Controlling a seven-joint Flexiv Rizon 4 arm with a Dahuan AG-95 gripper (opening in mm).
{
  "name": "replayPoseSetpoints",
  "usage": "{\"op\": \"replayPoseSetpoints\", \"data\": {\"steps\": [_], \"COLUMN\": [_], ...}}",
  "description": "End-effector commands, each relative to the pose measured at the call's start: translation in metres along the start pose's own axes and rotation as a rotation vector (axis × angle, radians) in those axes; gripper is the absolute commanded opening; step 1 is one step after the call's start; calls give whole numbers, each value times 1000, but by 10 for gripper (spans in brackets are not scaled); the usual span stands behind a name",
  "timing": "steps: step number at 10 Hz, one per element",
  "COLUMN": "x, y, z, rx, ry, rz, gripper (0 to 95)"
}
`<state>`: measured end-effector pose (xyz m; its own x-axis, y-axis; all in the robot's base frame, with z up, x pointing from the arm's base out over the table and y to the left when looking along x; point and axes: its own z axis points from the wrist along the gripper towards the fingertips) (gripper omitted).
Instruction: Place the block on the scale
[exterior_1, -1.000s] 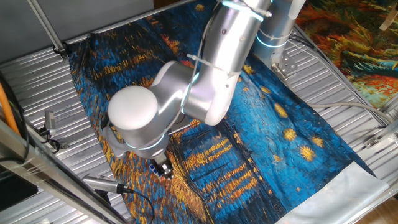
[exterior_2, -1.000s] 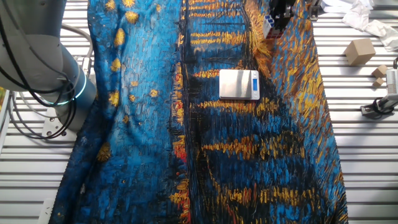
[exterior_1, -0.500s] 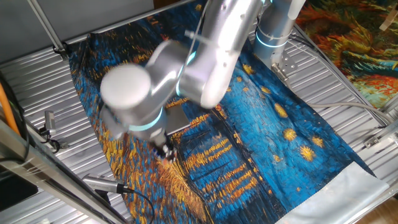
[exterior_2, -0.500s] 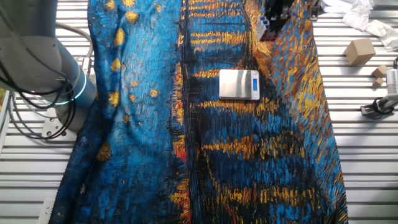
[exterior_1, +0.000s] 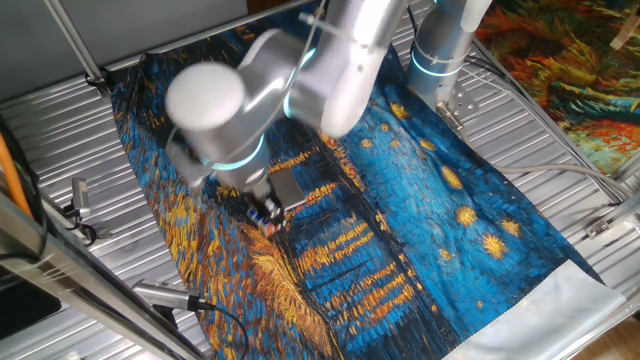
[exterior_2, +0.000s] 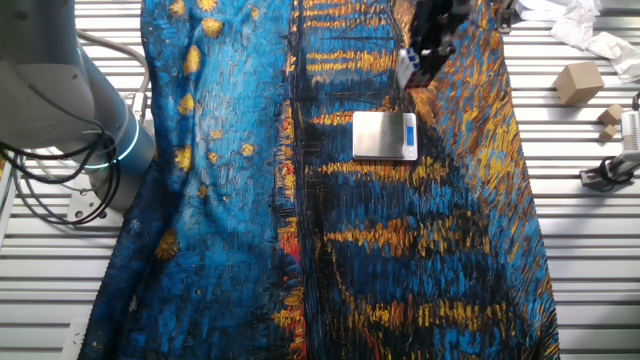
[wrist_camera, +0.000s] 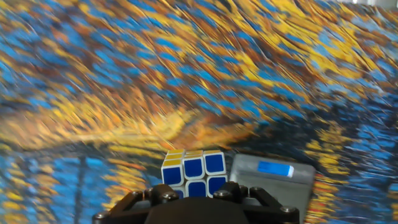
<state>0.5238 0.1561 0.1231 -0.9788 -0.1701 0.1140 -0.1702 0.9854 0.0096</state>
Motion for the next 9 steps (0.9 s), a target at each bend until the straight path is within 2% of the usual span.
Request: {"op": "replayPoseSetpoints", "data": {"steps": [1,3,4,7,9], "x": [6,16,16,11,11], "y": [-15,-30,-34,-33,-33], "z": [-4,-7,-2,17,17], "rx": [-2,-2,-3,-23,-22], "ry": [14,20,16,-28,-29], "rz": [-24,-45,-46,-49,-48], "gripper": [0,0,0,0,0]}}
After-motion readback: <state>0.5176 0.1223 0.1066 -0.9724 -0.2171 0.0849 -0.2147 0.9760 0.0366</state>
